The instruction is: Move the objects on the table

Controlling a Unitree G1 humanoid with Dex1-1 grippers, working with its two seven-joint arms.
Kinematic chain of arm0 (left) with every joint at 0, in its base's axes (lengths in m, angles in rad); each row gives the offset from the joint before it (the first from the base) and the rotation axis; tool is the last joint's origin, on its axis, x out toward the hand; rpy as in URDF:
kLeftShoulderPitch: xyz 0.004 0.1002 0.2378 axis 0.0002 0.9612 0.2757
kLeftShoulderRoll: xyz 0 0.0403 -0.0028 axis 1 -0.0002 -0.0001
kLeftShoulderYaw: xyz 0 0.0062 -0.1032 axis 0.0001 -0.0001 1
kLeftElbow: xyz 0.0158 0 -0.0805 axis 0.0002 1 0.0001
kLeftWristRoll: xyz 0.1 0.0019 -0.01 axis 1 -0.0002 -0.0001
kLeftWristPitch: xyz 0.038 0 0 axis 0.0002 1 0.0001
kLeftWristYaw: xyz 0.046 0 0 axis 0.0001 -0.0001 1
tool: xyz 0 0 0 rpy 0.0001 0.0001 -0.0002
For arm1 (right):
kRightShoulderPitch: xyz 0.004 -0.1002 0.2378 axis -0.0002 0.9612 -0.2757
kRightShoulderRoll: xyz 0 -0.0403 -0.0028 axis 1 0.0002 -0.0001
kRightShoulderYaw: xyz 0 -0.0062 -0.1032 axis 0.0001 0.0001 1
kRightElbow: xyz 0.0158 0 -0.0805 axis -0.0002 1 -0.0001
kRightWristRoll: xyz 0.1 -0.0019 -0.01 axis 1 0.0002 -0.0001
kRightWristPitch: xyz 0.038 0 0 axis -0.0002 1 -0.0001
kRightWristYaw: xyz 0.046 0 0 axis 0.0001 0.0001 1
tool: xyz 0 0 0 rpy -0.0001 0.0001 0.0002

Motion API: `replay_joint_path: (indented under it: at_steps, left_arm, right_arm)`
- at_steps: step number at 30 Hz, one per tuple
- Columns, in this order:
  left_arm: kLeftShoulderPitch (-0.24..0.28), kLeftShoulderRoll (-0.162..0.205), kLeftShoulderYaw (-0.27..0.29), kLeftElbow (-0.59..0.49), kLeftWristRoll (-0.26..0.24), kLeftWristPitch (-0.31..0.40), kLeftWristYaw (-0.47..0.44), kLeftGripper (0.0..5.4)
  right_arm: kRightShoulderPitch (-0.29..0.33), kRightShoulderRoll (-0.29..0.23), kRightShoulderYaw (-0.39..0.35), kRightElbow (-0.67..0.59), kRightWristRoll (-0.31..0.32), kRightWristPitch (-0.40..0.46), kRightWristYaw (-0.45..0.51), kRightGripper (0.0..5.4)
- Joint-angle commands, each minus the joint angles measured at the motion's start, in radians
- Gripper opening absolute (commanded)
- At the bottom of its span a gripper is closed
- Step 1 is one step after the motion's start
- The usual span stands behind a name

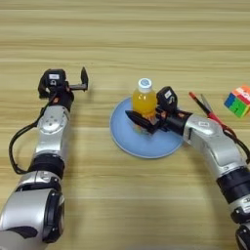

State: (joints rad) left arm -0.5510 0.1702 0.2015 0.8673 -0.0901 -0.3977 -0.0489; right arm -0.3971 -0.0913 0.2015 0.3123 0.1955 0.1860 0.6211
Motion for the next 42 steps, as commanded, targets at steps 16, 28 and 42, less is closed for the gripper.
replay_joint_path:
  at_steps: [16, 28, 42]
  left_arm:
    - [-0.006, -0.003, -0.005, -0.004, 0.005, 0.003, 0.010, 5.40]
    - [0.001, -0.003, -0.009, -0.013, 0.004, 0.004, 0.013, 5.40]
    - [0.003, -0.002, -0.010, -0.017, 0.003, 0.007, 0.013, 5.40]
  right_arm:
    - [-0.039, -0.040, -0.183, -0.124, 0.015, -0.033, -0.154, 3.43]
    - [-0.348, -0.060, -0.270, 0.276, 0.001, -0.140, -0.179, 3.43]
    - [-0.556, -0.038, -0.291, 0.796, -0.053, -0.337, -0.170, 3.42]
